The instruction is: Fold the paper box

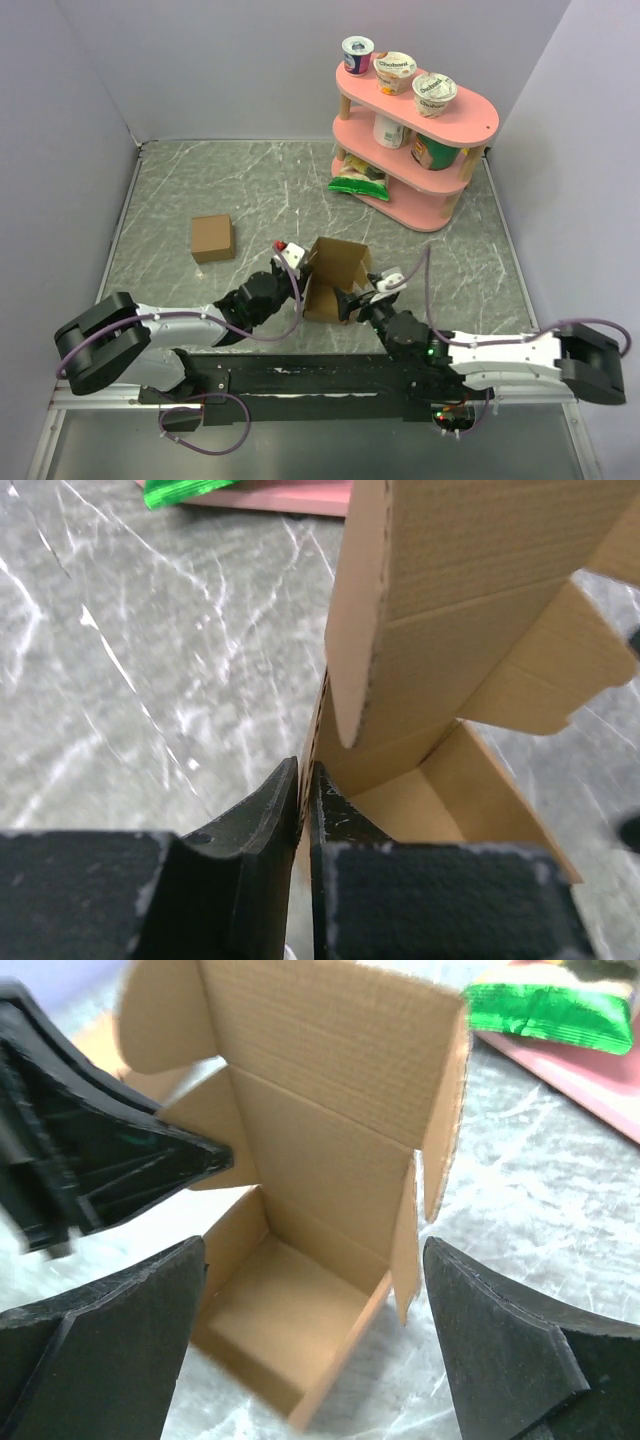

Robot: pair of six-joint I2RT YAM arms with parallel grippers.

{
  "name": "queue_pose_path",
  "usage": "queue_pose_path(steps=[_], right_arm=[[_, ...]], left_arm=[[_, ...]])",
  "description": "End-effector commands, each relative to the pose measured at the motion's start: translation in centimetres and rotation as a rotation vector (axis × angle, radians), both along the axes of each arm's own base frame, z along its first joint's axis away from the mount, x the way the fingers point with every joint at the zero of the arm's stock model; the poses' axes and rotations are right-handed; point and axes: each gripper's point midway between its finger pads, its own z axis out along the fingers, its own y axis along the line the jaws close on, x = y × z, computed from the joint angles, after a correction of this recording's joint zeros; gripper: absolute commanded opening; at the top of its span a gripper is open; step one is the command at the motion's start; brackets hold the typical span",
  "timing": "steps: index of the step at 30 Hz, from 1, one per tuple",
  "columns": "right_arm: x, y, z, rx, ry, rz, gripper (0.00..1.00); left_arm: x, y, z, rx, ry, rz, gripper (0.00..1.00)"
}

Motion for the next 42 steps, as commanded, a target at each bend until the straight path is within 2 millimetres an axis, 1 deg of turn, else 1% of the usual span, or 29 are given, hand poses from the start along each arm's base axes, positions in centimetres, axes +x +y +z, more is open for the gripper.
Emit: queue_pose_path(steps=[1,2,3,4,6,8,9,11,12,13,15,16,18,19,21,22,23,24,25,27,28,32,33,34,35,38,40,41,42], right_arm=[[-0.6,-1.0,-0.1,0.03,0.078,0.062,0.94],[-0.1,-1.6,0.1,0.041,0.089,0.042,0.93],[-0.2,-1.5,0.5,0.065,0.096,0.064,0.93],[-0.2,-1.8,-0.3,0.037,0.118,0.062,0.92],[0.7,-2.6,-0.5,0.038,0.139,0.035,0.92],[1.1,-2.7,-0.8,0.035,0.163,0.048,0.9],[2.0,-3.3,-0.9,0.035,0.16,0.029,0.89],[2.2,-2.6,-0.3,0.053,0.151,0.086,0.88],[3.2,-3.4,-0.3,0.03,0.146,0.061,0.88],[3.4,-2.8,0.4,0.031,0.139,0.104,0.88],[4.2,-2.9,0.2,-0.007,0.138,0.123,0.87],[5.3,-3.7,0.7,-0.002,0.133,0.098,0.87],[5.8,-3.6,0.7,-0.005,0.137,0.134,0.86],[6.6,-4.6,0.8,0.0,0.134,0.104,0.85],[6.5,-4.0,1.1,0.002,0.121,0.176,0.84],[6.6,-3.7,1.5,0.003,0.113,0.201,0.82],[6.8,-3.8,1.6,-0.01,0.106,0.213,0.81],[6.6,-3.3,1.4,-0.02,0.114,0.251,0.79],[6.7,-3.0,1.8,-0.021,0.099,0.269,0.74],[6.8,-2.6,1.4,-0.035,0.101,0.294,0.7],[7.1,-2.4,1.7,-0.031,0.08,0.294,0.68],[8.3,-2.5,1.5,-0.043,0.057,0.264,0.62],[8.5,-2.6,1.3,-0.047,0.051,0.257,0.58],[8.8,-2.5,1.7,-0.052,0.025,0.254,0.55],[9.0,-2.4,1.2,-0.064,0.035,0.255,0.53],[9.6,-2.2,0.8,-0.087,0.038,0.257,0.43],[9.9,-2.0,0.7,-0.087,0.039,0.26,0.24],[9.9,-1.9,0.2,-0.095,0.057,0.262,0.16],[10.1,-1.8,0.2,-0.097,0.058,0.263,0.13]], left_arm=[[1.6,-1.0,2.5,0.035,-0.055,-0.076,0.15],[1.8,-1.0,2.2,0.053,-0.053,-0.072,0.15],[2.0,-1.0,2.5,0.057,-0.061,-0.07,0.15],[2.2,-1.0,2.5,0.066,-0.068,-0.072,0.15],[2.3,-1.0,2.5,0.068,-0.072,-0.072,0.15],[2.3,-1.1,2.3,0.071,-0.069,-0.082,0.15],[2.3,-1.1,2.1,0.077,-0.064,-0.084,0.15],[2.3,-1.2,2.1,0.078,-0.062,-0.092,0.15],[2.3,-1.2,2.0,0.08,-0.061,-0.096,0.15],[2.4,-1.1,1.9,0.084,-0.058,-0.098,0.14],[2.4,-1.2,1.9,0.083,-0.051,-0.117,0.13],[2.5,-1.2,1.8,0.084,-0.044,-0.119,0.13],[2.7,-1.1,1.8,0.086,-0.041,-0.124,0.14],[2.7,-1.1,1.8,0.086,-0.04,-0.126,0.14],[2.8,-1.1,1.7,0.089,-0.036,-0.137,0.14],[2.9,-1.1,1.7,0.09,-0.033,-0.14,0.14],[2.9,-1.1,1.6,0.092,-0.029,-0.143,0.14],[2.9,-1.2,1.6,0.091,-0.027,-0.152,0.14],[2.9,-1.3,1.4,0.096,-0.023,-0.157,0.14],[3.1,-1.4,1.6,0.098,-0.022,-0.162,0.14],[3.1,-1.4,1.5,0.099,-0.02,-0.164,0.14],[3.2,-1.5,1.6,0.099,-0.02,-0.173,0.14],[3.2,-1.6,1.5,0.101,-0.016,-0.18,0.14],[3.2,-1.7,1.6,0.1,-0.017,-0.181,0.14],[3.2,-1.7,1.6,0.101,-0.016,-0.183,0.14],[3.3,-1.7,1.6,0.101,-0.013,-0.181,0.14],[3.2,-1.8,1.6,0.098,-0.014,-0.194,0.15],[3.2,-1.9,1.7,0.095,-0.013,-0.194,0.18],[3.2,-1.8,1.7,0.094,-0.012,-0.194,0.2]])
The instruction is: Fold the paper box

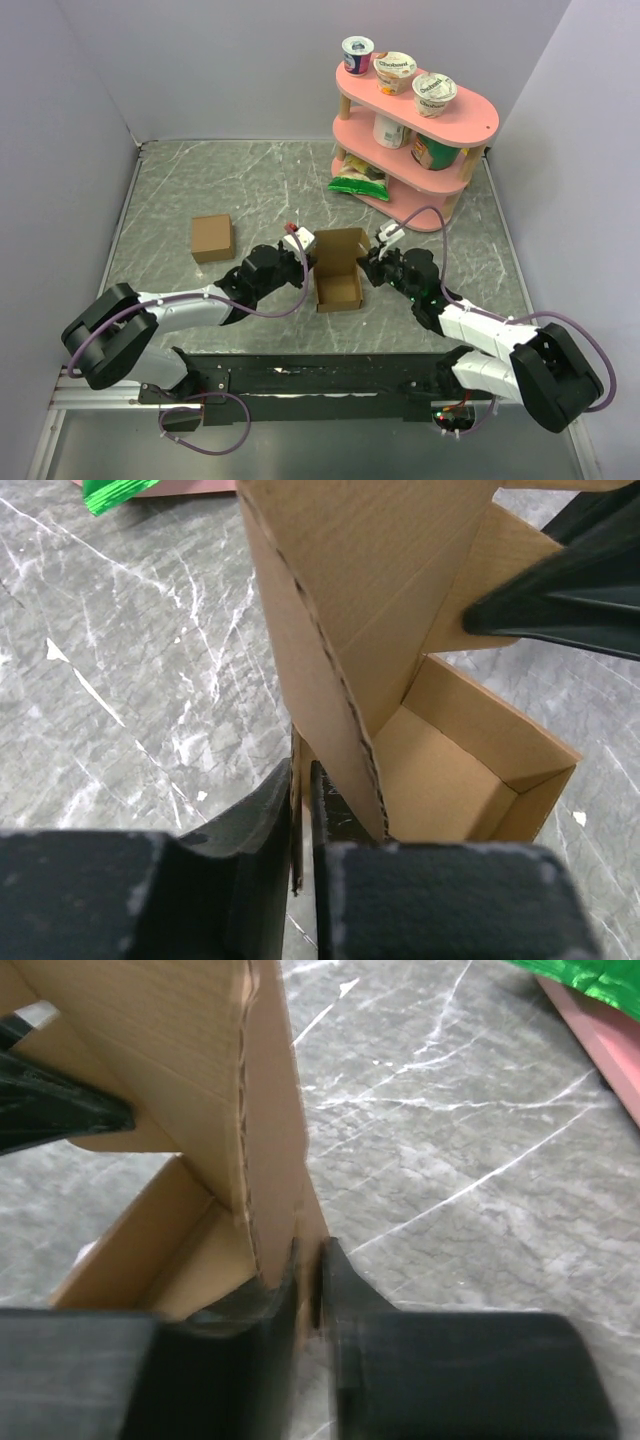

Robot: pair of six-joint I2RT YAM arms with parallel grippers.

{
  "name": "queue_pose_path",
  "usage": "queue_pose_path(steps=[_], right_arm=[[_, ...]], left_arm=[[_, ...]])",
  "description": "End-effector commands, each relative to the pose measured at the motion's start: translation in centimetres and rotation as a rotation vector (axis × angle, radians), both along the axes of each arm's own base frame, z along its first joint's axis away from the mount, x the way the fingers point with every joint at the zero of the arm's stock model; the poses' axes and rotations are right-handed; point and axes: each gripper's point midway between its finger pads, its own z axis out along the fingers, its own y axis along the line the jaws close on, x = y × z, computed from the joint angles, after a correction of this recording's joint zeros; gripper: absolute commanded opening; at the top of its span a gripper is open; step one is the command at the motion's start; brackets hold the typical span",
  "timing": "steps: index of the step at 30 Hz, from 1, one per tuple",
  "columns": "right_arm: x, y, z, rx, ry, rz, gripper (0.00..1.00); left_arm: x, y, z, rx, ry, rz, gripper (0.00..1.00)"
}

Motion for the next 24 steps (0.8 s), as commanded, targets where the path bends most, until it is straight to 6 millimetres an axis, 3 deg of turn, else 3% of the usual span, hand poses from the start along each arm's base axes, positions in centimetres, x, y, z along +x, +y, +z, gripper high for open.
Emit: queue_pose_path(steps=[1,3,5,8,10,16,24], right_arm=[[2.0,0.9,3.4,0.016,-0.115,0.011,0.13],[2.1,0.8,3.3,0.011,-0.118,0.006,0.11],[2.1,0.6,3.3,0.008,-0.122,-0.006,0.09],[2.2,0.4,3.4,0.0,-0.127,-0.015,0.08],[2.3,0.3,3.5,-0.002,-0.131,-0.017,0.08],[2.3,0.3,3.5,-0.003,-0.131,-0.016,0.08],[2.2,0.5,3.5,-0.001,-0.131,-0.007,0.08]], left_arm=[[0.4,-1.0,1.9,-0.033,-0.032,-0.037,0.23],[0.7,-0.8,2.4,-0.059,-0.017,-0.021,0.45],[1.1,-0.3,3.1,-0.108,0.017,-0.02,0.77],[0.8,0.0,4.3,-0.16,0.035,-0.065,0.92],[0.8,0.0,5.3,-0.173,0.037,-0.086,0.95],[0.9,0.5,4.2,-0.116,0.092,-0.117,0.91],[2.4,1.3,4.2,-0.12,0.126,-0.176,0.71]])
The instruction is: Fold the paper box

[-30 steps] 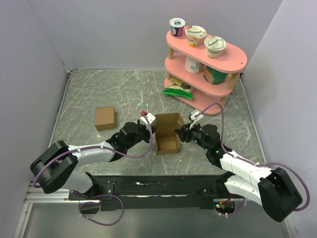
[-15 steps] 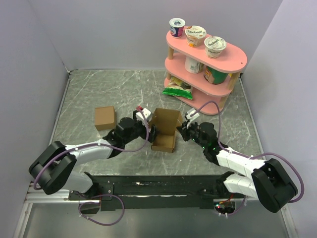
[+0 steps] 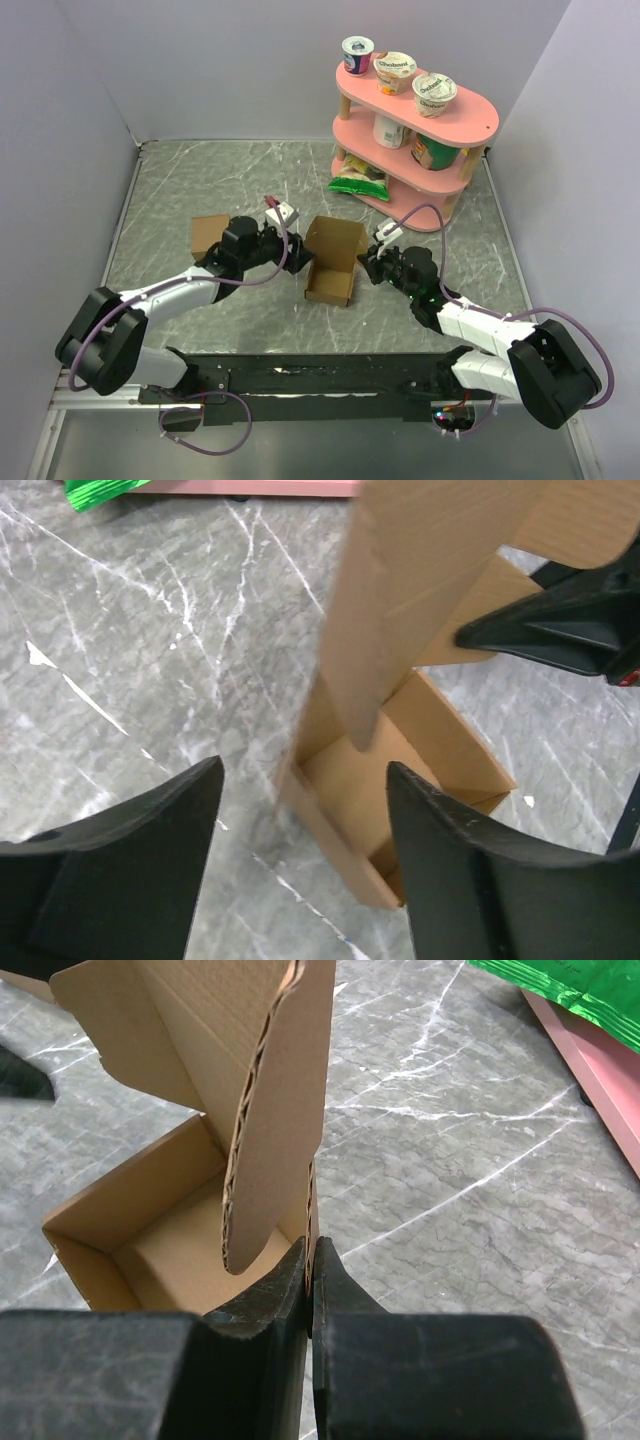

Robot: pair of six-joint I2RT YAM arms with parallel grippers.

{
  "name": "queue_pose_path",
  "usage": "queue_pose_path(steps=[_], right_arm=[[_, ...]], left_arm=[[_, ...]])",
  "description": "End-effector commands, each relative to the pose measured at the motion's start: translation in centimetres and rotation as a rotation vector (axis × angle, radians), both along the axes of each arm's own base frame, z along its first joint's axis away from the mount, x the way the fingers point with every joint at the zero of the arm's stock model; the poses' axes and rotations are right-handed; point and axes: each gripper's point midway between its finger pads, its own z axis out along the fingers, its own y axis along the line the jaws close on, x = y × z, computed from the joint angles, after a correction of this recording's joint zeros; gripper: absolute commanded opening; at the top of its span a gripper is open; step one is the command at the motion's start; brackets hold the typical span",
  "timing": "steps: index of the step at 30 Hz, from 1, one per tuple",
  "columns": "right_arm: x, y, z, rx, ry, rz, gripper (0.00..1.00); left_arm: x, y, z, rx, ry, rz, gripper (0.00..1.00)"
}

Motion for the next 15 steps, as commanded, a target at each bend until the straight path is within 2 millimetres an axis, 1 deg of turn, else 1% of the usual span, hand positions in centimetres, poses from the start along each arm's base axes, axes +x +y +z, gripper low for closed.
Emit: queue_pose_path(steps=[1,2,4,6,7,10,13,14,15], right_arm=[[1.3,0.6,3.5,0.045,-0.099,-0.001,0.08],[1.3,0.6,3.5,0.045,-0.099,-0.001,0.08],[1.3,0.6,3.4,0.044,-0.098,-0.001,0.08],[1.3,0.6,3.5,0.046,-0.1,-0.001,0.08],[1.3,0.5,3.5,0.044,-0.1,-0.002,0.08],[1.4,0.3,3.5,0.039,-0.103,-0.013,0.08],[1.5,0.1,3.4,0.033,-0.099,-0.025,0.08],[1.5,0.1,3.4,0.032,-0.1,-0.025,0.08],[1.5,0.1,3.5,0.032,-0.1,-0.026,0.08]], left_arm=[[0.5,-1.0,1.9,-0.036,-0.014,-0.092,0.69],[0.6,-1.0,1.6,-0.031,-0.008,-0.096,0.63],[0.8,-1.3,1.6,-0.032,-0.004,-0.105,0.57],[0.9,-1.5,1.3,-0.032,0.013,-0.115,0.49],[0.8,-1.6,1.1,-0.031,0.019,-0.116,0.47],[1.0,-1.6,0.8,-0.033,0.03,-0.102,0.32],[1.0,-1.6,0.5,-0.036,0.043,-0.094,0.2],[0.9,-1.7,0.5,-0.034,0.041,-0.096,0.14],[1.0,-1.5,0.2,-0.024,0.043,-0.079,0.11]])
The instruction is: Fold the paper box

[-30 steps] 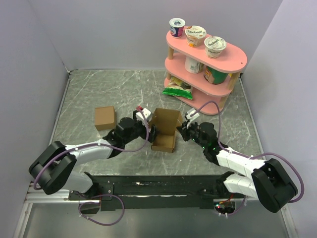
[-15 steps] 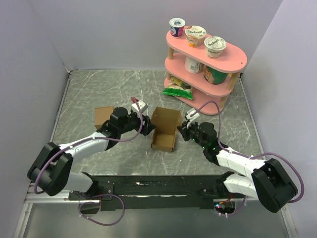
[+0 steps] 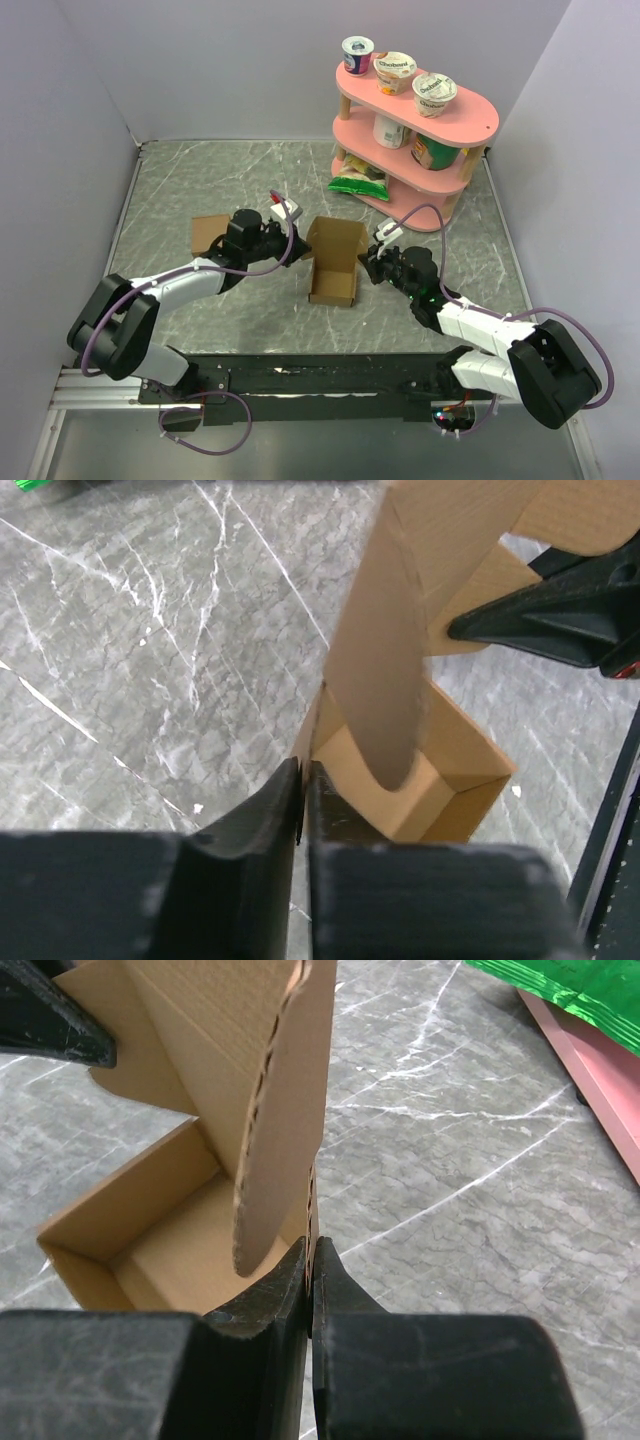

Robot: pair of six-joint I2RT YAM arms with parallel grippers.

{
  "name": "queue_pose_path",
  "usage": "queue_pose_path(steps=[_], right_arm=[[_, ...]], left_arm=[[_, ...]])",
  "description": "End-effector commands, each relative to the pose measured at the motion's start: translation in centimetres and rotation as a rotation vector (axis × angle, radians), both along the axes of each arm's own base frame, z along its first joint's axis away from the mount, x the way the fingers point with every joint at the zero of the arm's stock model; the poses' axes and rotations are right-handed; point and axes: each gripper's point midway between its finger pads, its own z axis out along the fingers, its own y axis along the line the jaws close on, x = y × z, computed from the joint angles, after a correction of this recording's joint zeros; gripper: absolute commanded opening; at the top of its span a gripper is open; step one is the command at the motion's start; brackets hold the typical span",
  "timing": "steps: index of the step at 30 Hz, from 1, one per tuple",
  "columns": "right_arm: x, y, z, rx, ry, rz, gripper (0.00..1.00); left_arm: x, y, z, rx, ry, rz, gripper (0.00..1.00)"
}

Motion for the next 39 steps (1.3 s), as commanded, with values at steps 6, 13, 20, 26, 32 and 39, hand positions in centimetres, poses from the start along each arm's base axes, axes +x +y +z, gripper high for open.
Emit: queue_pose_path(steps=[6,13,20,26,32,39], right_arm=[[1.3,0.4,3.5,0.038,-0.056,-0.048,0.07],[0.6,0.3,3.1,0.062,-0.03,-0.194,0.03],[0.0,1.1,2.2,0.064,-0.005,-0.324,0.01],[0.0,2.1,1.3,0.024,0.002,-0.393,0.0],[0.4,2.2,1.3,0.036,0.001,-0.435,0.0],[0.4,2.4,2.2,0.076,0.024,-0.473,0.0]], left_arm=[[0.3,-1.3,1.1,-0.008,-0.021,0.046,0.01],[0.4,-2.4,-0.1,0.052,0.018,0.255,0.01],[0.0,-3.0,-0.6,-0.005,0.075,0.367,0.01],[-1.8,-4.4,-1.5,-0.004,0.076,0.356,0.01],[-3.7,-4.1,-2.4,0.003,0.022,0.391,0.01],[-5.9,-3.7,-2.9,-0.003,-0.073,0.43,0.01]])
